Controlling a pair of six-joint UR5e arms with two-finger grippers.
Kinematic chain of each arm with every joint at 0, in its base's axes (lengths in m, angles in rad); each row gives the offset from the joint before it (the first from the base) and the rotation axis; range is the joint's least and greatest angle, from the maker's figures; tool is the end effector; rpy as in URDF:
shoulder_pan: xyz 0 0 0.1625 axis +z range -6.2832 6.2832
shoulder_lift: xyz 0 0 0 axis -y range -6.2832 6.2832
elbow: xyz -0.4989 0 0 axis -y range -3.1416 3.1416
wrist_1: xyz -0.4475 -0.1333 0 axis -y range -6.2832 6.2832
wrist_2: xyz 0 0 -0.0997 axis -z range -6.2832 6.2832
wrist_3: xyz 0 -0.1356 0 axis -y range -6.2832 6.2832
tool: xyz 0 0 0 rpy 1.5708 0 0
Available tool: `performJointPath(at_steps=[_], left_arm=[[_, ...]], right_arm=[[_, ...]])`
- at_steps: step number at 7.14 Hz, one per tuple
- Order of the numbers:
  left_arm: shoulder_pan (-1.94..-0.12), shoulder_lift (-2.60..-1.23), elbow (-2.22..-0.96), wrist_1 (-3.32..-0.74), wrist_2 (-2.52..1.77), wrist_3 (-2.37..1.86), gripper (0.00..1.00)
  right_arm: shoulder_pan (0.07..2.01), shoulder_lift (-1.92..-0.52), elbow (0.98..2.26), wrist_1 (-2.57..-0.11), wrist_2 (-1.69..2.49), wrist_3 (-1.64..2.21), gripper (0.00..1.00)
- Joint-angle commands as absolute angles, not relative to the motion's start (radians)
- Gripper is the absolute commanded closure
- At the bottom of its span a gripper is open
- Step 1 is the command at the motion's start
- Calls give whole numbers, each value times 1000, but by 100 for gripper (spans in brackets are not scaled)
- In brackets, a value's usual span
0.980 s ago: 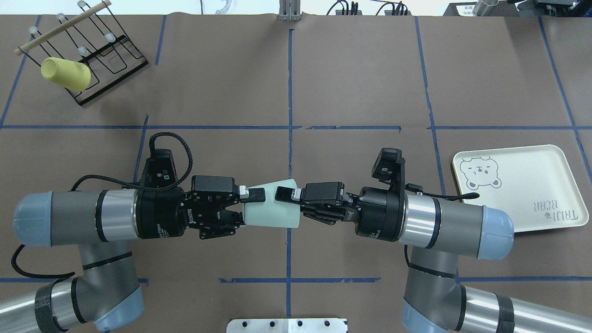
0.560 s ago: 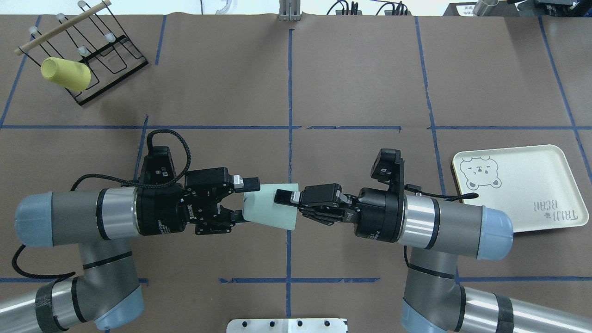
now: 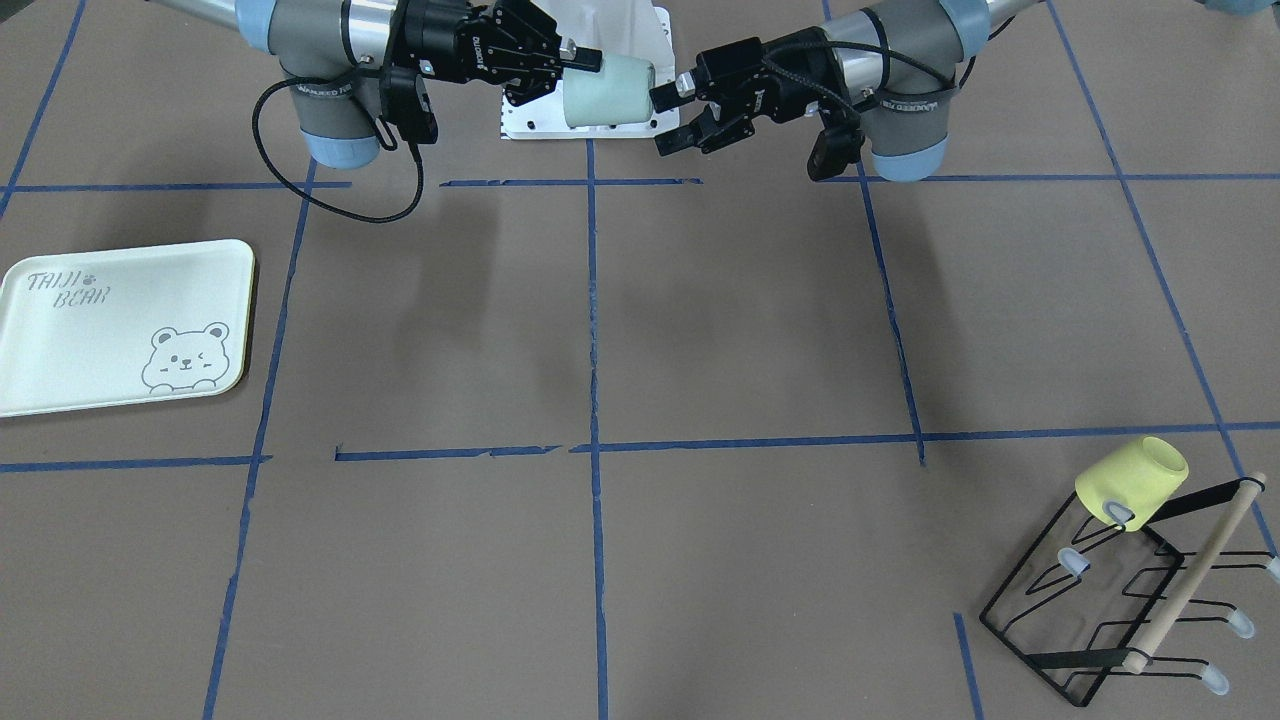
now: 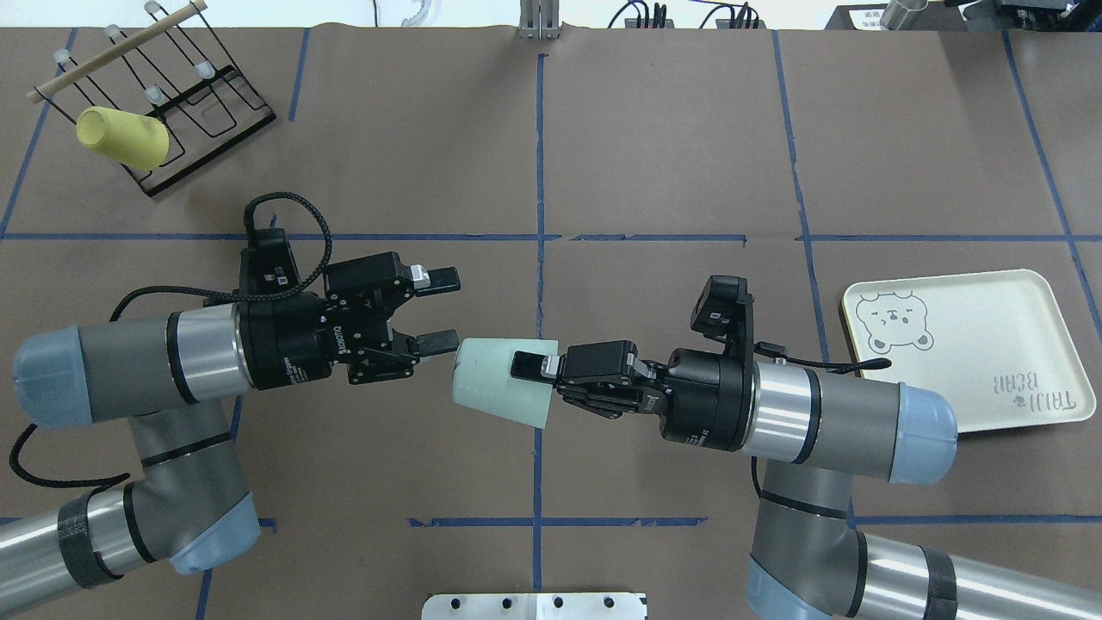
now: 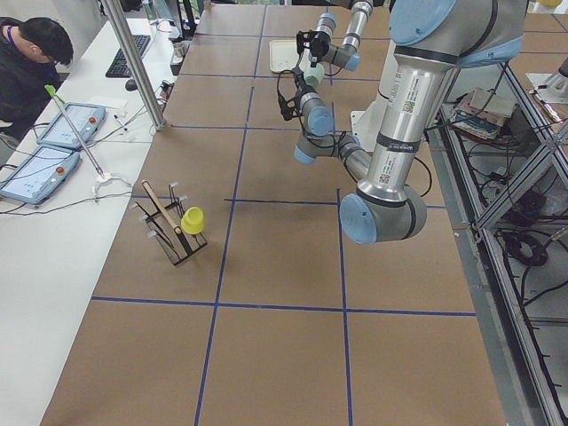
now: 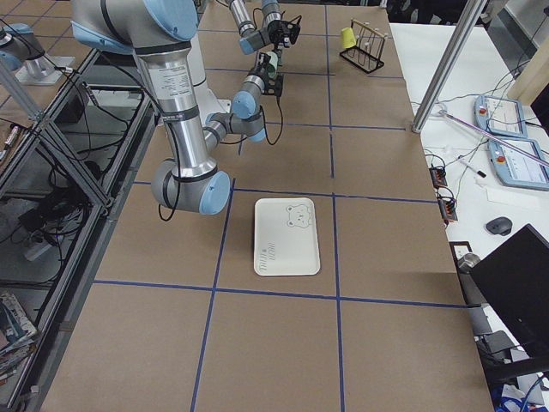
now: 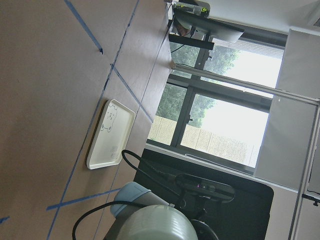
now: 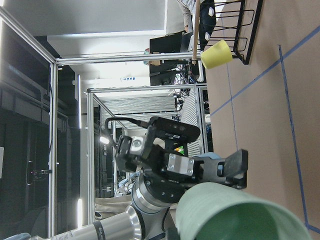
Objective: Left arm grabs green cup and hands to right arm on tray
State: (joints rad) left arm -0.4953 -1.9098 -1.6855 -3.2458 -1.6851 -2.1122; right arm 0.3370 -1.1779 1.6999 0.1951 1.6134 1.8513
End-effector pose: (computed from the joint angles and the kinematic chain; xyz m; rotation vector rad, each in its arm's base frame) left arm 0.4980 -0.4029 0.2810 -0.1185 2.1610 -0.4870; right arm -0.5387 -0.3239 0.2361 0.0427 -2.3017 0.2714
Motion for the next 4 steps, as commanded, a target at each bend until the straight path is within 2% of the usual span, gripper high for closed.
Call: performJointPath(at_steps=[1, 2, 4], left_arm=[[-578, -1910, -1625, -3184, -1680, -2102, 0], [-612, -1908, -1628, -3058, -1690, -2035, 0], [-676, -1910, -1649, -2725, -1780, -1820, 0]], right_arm=[[348, -1180, 1700, 173, 1614, 1850, 100], [382, -1181, 1706, 81, 1620, 1848, 100], [560, -1180, 1733, -268, 1845, 1844, 100]])
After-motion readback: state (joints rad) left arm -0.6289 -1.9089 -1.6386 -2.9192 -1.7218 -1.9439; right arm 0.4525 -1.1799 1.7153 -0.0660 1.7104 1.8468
